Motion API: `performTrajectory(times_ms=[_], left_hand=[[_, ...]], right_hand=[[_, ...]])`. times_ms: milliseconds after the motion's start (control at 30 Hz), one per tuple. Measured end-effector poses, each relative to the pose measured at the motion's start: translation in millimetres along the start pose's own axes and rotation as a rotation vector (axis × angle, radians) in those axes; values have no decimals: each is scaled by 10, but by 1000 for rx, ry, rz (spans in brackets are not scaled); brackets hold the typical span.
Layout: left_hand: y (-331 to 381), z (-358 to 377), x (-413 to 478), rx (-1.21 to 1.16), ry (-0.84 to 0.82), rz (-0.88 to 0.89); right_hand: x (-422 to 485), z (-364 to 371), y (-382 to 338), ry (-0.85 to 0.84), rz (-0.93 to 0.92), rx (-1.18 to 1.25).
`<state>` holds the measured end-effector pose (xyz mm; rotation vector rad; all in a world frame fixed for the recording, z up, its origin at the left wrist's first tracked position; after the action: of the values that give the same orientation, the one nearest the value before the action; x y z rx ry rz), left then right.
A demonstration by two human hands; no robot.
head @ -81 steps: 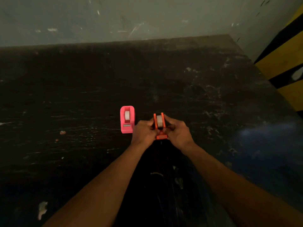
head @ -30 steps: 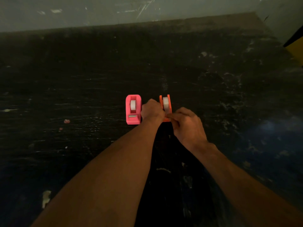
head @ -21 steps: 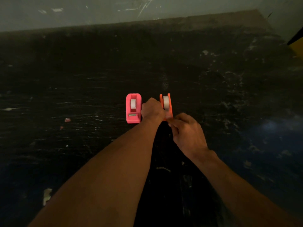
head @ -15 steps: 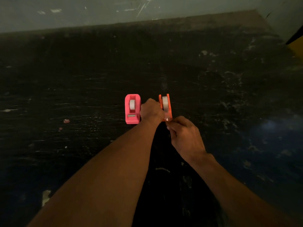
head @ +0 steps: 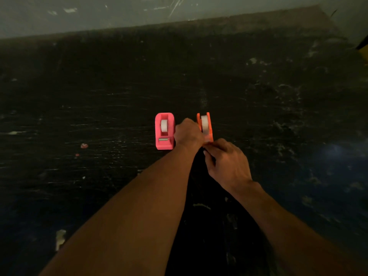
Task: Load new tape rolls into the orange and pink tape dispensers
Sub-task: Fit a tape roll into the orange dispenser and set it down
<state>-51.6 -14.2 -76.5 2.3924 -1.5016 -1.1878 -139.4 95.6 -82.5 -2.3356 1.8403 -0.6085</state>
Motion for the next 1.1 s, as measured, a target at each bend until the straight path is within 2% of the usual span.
performTrajectory(times_ms=[300, 433, 500, 667, 1100], left_hand=[[-4, -18, 18, -13, 8, 7], [-15, -15, 42, -53, 3, 11], [-10, -17, 50, -42, -5, 22], [-5, -11, 55, -29, -19, 19], [-17, -9, 40, -48, -40, -6]], right_hand=[[185, -41, 56, -10, 73, 70], [214, -18, 94, 10, 243, 288], [230, -13, 107, -3, 268, 340], [285, -3, 155, -102, 256, 278], [309, 78, 75, -68, 285, 205]])
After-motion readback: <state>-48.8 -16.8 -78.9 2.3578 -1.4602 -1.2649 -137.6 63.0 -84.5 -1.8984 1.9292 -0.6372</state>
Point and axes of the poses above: each hand's wrist, its own x-axis towards the middle knuckle, its own z-axis out of the palm, y = z × x, the point moved 1 cm from there along x, towards the middle knuckle, and after that the axes turned 11 degrees about -z, right-handed, at the moved point
